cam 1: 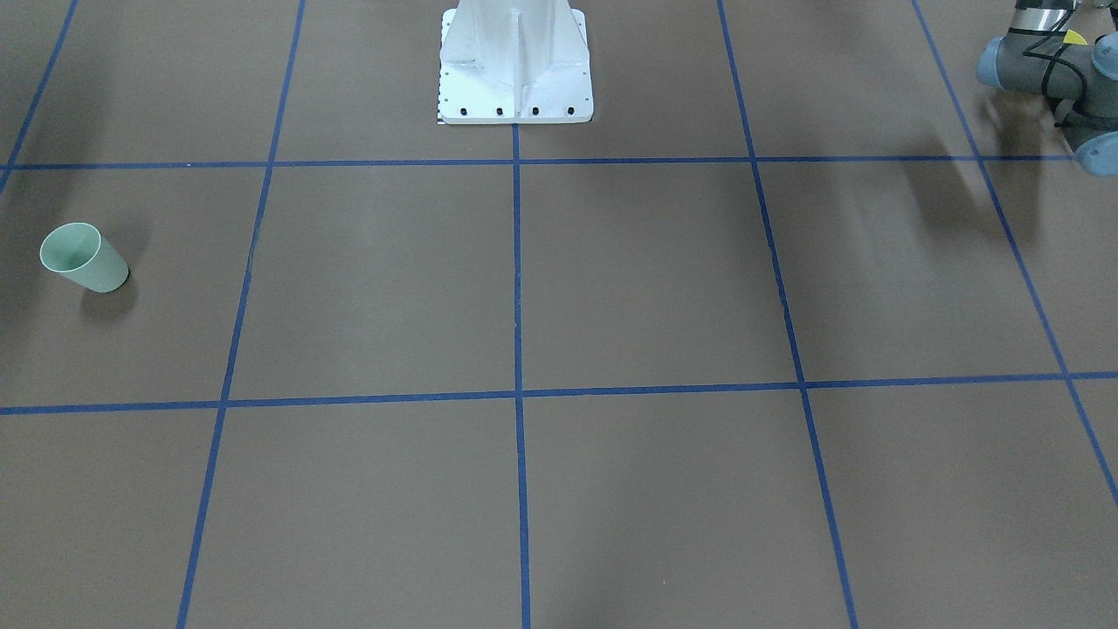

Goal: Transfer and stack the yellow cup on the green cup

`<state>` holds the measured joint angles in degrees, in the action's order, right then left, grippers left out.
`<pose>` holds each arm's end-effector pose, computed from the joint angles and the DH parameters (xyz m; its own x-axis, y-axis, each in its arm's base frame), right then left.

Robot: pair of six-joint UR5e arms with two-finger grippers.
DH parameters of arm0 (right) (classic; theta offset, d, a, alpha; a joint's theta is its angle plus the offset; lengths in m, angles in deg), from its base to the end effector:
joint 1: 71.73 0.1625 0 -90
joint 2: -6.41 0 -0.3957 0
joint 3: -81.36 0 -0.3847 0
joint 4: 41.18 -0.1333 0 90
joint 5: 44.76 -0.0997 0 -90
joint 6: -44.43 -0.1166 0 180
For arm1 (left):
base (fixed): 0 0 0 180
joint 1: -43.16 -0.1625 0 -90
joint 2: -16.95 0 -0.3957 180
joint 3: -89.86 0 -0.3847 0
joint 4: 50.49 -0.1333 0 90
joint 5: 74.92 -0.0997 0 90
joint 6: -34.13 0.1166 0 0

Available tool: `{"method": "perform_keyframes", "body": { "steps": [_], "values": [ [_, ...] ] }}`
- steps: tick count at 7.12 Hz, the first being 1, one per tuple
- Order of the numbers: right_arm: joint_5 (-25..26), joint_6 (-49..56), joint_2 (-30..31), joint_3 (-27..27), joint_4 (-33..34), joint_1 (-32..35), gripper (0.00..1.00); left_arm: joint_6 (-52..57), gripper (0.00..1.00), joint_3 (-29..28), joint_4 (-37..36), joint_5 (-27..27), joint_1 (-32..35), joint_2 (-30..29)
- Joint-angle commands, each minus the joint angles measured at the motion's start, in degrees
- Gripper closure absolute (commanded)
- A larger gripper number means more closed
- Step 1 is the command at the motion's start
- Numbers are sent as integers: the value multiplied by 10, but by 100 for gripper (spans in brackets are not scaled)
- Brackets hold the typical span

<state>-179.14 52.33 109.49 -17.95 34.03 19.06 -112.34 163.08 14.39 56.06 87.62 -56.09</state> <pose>0.0574 -0.4074 0.6360 0.7116 -0.2575 0.6537 0.0851 0.9551 0.2837 0.0892 -0.1671 0.8855 -0.5709 -0.3215 0.7555 0.8210 -0.2215 0.5262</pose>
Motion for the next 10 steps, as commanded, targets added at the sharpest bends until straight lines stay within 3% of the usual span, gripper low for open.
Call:
{"method": "perform_keyframes", "body": {
  "steps": [1,2,4,7,10],
  "values": [
    [0,-1,-1,-1,0,0,0,0,61,0,6,0,-1,0],
    [-1,-1,0,-1,0,0,0,4,68,2,3,-5,-2,0],
    [0,-2,-1,0,0,0,0,21,72,7,-7,-8,-2,3],
    [0,-2,-2,0,-1,0,0,35,73,109,-19,-76,-2,82],
    [0,-1,-2,0,0,0,0,29,73,117,-14,-251,-2,90]
  ]
}}
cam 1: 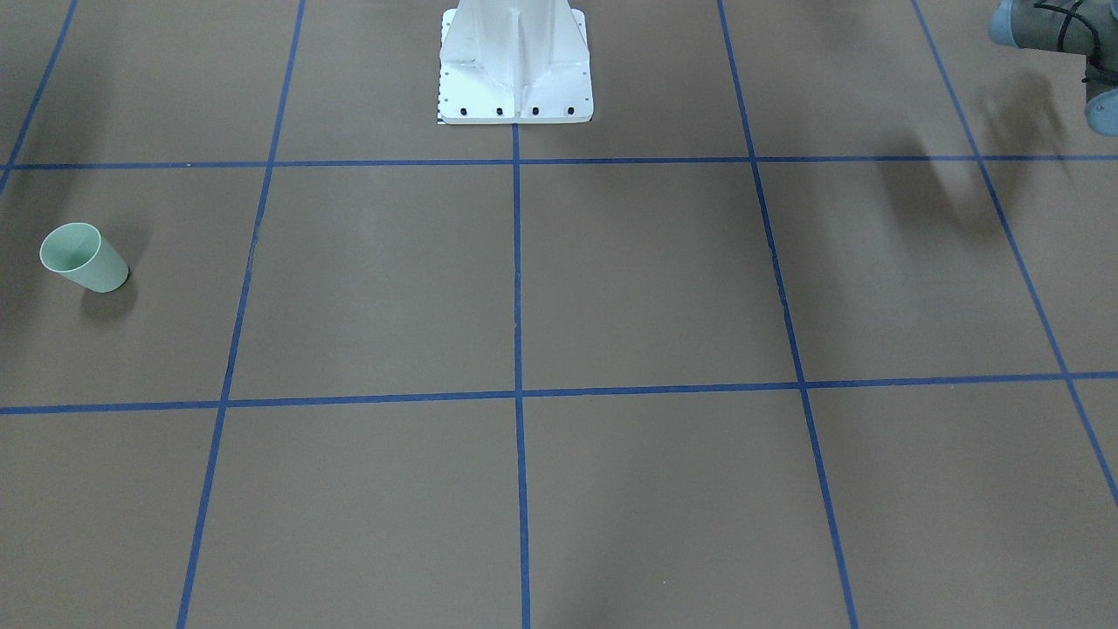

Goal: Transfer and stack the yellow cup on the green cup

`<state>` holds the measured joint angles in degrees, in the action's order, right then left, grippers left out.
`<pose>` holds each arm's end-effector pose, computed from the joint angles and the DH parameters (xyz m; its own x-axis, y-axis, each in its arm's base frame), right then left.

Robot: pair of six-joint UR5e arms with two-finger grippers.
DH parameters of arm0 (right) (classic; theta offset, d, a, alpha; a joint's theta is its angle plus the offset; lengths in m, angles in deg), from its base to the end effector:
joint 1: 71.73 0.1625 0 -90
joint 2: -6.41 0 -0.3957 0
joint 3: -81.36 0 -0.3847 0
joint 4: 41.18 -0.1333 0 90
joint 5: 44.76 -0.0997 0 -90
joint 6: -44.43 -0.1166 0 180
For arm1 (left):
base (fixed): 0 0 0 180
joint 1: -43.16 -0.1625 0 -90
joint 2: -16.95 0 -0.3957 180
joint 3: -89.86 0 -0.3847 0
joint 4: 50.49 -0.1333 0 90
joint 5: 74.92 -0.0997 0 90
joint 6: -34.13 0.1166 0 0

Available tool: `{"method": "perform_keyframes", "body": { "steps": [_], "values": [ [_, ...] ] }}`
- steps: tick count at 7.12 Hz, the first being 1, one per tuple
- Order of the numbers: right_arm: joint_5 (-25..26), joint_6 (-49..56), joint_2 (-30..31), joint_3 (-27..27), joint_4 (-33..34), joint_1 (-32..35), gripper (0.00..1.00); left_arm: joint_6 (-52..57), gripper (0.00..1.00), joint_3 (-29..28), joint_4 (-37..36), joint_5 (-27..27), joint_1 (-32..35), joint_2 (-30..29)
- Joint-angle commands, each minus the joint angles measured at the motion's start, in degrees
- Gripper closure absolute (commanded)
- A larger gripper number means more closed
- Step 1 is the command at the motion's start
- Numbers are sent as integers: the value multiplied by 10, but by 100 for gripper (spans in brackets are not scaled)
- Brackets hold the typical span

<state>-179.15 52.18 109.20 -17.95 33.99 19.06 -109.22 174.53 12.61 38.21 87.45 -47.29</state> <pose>0.0574 -0.4098 0.6338 0.7117 -0.2588 0.6531 0.0832 0.9542 0.2875 0.0244 -0.1460 0.8589 -0.4800 -0.5625 0.6732 0.8301 -0.0429 0.5560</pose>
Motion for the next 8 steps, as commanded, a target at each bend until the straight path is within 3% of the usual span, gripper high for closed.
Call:
{"method": "perform_keyframes", "body": {
  "steps": [1,6,8],
  "values": [
    [1,1,0,-2,0,0,0,-2,73,2,7,-137,0,-1],
    [1,-2,4,-5,2,1,0,5,81,-6,115,-411,2,5],
    [0,-29,2,-8,2,1,0,65,84,-6,189,-498,4,13]
  ]
}}
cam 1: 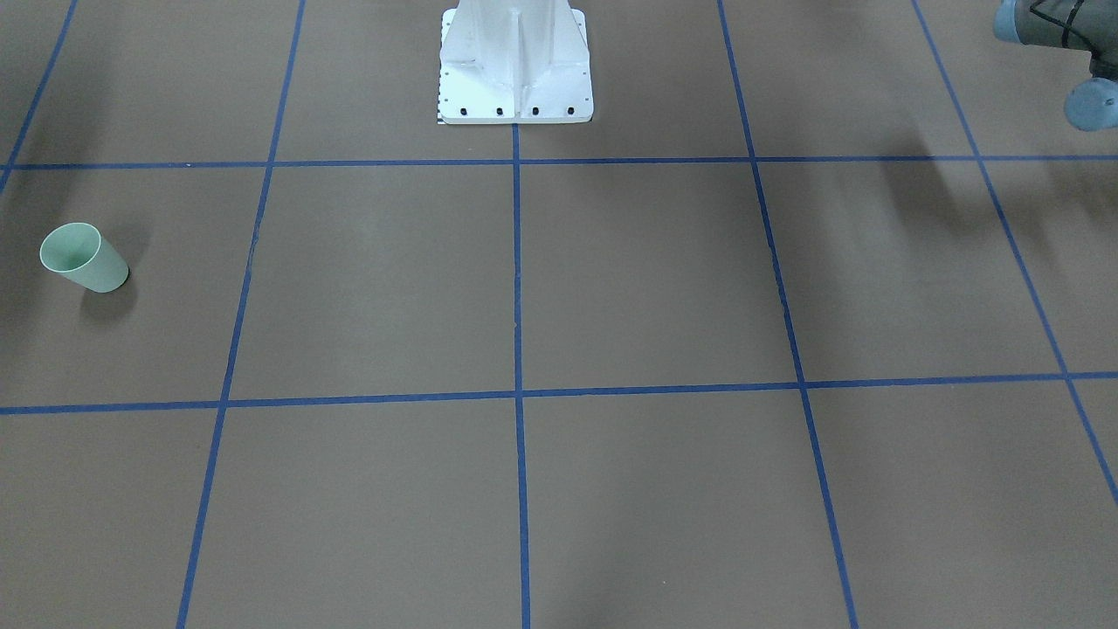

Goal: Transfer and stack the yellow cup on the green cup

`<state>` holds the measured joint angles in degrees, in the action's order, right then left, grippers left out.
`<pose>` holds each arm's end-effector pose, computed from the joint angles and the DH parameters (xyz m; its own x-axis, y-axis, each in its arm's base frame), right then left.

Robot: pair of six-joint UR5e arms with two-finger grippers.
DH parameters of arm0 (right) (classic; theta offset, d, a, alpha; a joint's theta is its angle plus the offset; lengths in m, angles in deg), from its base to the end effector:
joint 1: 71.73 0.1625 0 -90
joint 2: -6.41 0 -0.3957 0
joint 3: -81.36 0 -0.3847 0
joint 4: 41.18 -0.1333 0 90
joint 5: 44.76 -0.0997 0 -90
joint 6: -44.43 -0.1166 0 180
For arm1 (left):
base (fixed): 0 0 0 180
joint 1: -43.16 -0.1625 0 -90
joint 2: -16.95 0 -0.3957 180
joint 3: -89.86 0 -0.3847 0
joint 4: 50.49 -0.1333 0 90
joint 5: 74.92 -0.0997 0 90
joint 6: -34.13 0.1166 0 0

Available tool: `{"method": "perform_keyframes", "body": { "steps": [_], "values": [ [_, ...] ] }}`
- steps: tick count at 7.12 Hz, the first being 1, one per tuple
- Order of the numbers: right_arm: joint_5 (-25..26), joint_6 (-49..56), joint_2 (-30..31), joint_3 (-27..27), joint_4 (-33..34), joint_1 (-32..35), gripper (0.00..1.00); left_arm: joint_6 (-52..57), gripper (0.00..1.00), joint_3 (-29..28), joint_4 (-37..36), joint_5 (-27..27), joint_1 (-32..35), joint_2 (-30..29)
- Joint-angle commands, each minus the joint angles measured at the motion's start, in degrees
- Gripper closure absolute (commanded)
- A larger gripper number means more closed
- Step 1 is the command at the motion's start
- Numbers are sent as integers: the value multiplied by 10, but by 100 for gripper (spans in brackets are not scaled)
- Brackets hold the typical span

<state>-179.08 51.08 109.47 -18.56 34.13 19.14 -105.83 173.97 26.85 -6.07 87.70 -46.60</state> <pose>0.0580 -0.4083 0.6308 0.7144 -0.2416 0.6567 0.0683 0.9581 0.2781 -0.0215 -0.2249 0.8700 -0.0374 -0.9650 0.2596 0.6897 0.1631 0.7055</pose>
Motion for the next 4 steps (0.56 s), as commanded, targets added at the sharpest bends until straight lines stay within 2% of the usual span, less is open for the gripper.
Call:
{"method": "perform_keyframes", "body": {
  "steps": [1,2,4],
  "values": [
    [-3,-19,-1,-2,0,0,0,72,85,-1,120,-110,2,28],
    [-6,-19,-1,-2,0,1,0,141,85,-16,223,-155,3,53],
    [-7,-20,-1,-1,0,0,0,280,85,-125,508,-212,6,56]
  ]
}}
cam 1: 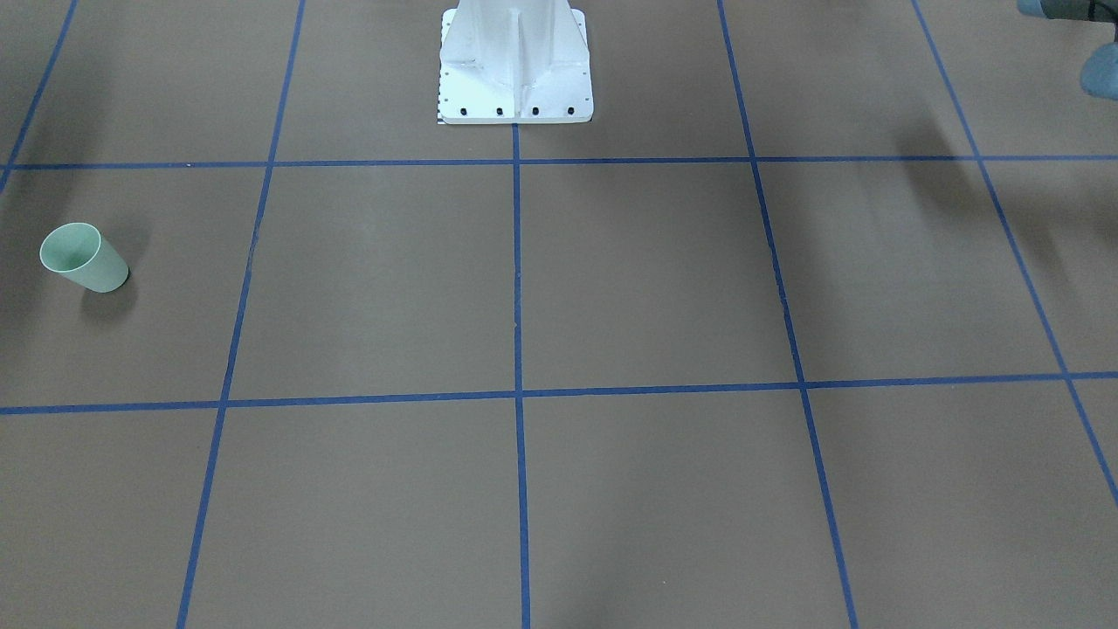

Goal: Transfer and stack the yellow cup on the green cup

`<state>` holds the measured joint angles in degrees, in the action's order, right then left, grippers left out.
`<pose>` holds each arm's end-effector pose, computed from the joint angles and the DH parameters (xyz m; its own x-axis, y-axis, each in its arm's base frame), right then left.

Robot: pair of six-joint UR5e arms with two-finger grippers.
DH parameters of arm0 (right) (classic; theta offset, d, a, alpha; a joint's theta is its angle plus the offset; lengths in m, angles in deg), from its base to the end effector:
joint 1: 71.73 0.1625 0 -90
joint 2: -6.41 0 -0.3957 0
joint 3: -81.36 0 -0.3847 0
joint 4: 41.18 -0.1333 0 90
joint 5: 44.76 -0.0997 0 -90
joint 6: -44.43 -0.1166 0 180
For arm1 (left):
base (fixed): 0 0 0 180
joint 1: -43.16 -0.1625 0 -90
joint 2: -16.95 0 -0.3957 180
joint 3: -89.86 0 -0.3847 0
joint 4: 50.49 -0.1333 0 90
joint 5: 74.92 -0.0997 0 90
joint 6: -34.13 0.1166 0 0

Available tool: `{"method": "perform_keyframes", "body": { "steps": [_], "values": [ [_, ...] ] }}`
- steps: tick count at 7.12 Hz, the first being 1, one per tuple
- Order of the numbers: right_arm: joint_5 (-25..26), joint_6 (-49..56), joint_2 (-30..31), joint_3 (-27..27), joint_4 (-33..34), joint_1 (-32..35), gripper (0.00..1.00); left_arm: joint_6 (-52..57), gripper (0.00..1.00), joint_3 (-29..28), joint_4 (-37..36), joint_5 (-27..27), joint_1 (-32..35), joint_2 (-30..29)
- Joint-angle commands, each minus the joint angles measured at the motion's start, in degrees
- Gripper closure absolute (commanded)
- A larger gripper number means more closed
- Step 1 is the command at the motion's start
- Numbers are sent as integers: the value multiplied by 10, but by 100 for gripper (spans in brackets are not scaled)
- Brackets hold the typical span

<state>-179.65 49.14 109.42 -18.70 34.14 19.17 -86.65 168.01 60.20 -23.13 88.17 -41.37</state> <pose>0.0574 -0.4087 0.6285 0.7095 -0.2123 0.6720 0.0430 0.9648 0.2594 -0.0552 -0.2353 0.8873 0.3623 -0.9311 0.0418 0.6650 0.2896 0.6884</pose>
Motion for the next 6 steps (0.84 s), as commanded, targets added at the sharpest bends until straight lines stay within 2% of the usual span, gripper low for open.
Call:
{"method": "perform_keyframes", "body": {
  "steps": [1,3,4,6],
  "values": [
    [-1,-1,1,0,0,0,0,187,84,-108,317,-50,25,1],
    [-5,-1,0,0,1,0,0,424,85,-111,510,-45,87,-39],
    [-12,0,-2,0,0,1,0,514,89,-111,582,-41,92,-54],
    [-17,0,-1,0,0,1,0,672,91,-109,770,55,113,-62]
  ]
}}
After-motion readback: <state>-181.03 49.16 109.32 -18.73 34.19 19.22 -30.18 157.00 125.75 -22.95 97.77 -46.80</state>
